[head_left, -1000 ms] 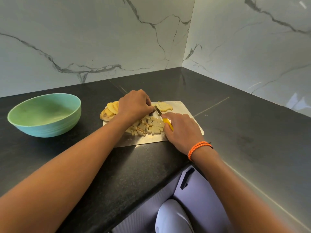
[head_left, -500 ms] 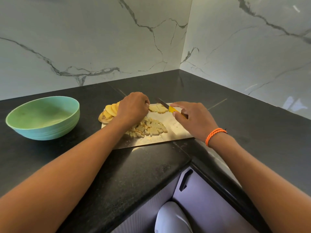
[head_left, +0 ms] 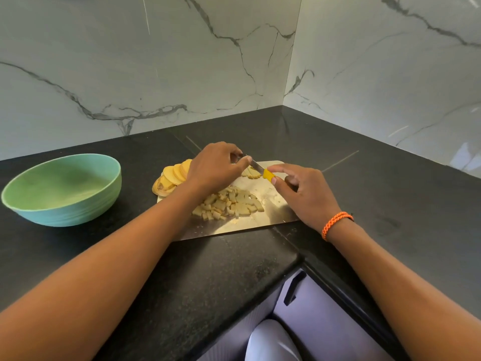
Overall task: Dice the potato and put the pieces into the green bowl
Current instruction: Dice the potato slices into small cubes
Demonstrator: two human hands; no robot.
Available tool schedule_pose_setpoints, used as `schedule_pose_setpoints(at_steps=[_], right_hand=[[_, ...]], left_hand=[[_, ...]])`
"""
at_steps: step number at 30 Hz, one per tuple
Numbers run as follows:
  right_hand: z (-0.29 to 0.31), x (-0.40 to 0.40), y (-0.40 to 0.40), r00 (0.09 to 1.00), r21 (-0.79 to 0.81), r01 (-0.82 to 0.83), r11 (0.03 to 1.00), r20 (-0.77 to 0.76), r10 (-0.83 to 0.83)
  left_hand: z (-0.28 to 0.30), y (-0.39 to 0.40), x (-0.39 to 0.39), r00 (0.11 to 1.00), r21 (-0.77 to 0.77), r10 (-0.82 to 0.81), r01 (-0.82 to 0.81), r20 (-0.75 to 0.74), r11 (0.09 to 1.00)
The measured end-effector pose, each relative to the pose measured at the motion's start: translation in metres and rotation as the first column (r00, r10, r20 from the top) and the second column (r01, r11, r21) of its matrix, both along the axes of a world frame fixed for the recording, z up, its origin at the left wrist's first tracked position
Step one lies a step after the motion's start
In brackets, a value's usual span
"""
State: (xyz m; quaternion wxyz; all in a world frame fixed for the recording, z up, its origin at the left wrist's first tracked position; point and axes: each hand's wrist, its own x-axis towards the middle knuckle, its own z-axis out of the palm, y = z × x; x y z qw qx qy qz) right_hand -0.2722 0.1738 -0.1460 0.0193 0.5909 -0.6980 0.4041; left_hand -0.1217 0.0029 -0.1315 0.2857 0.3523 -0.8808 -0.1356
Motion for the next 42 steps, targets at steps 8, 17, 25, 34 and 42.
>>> schedule_pose_setpoints(at_steps=[8,17,25,34,42], right_hand=[[-0.002,-0.003,-0.001,0.999,-0.028,-0.020,0.999,0.050,0.021],[-0.001,-0.004,0.000,0.997,-0.031,-0.028,0.999,0.073,0.030],[-0.004,-0.014,-0.005,0.977,-0.002,0.212,0.977,-0.018,-0.212],[-0.002,-0.014,-0.007,0.962,0.061,0.270,0.961,-0.065,-0.266],[0.004,-0.017,-0.002,0.921,0.151,0.366,0.918,-0.202,-0.334]], left_hand=[[0.002,-0.004,0.005,0.999,0.026,-0.045,0.044,0.014,0.999],[0.001,-0.005,0.006,0.999,0.039,-0.041,0.041,0.001,0.998],[-0.001,-0.016,-0.005,0.998,0.180,-0.066,0.064,0.004,0.982],[0.003,-0.019,-0.027,0.986,0.118,-0.049,0.030,0.157,0.993],[0.003,-0.011,-0.016,0.992,0.153,-0.082,0.067,0.095,0.986]])
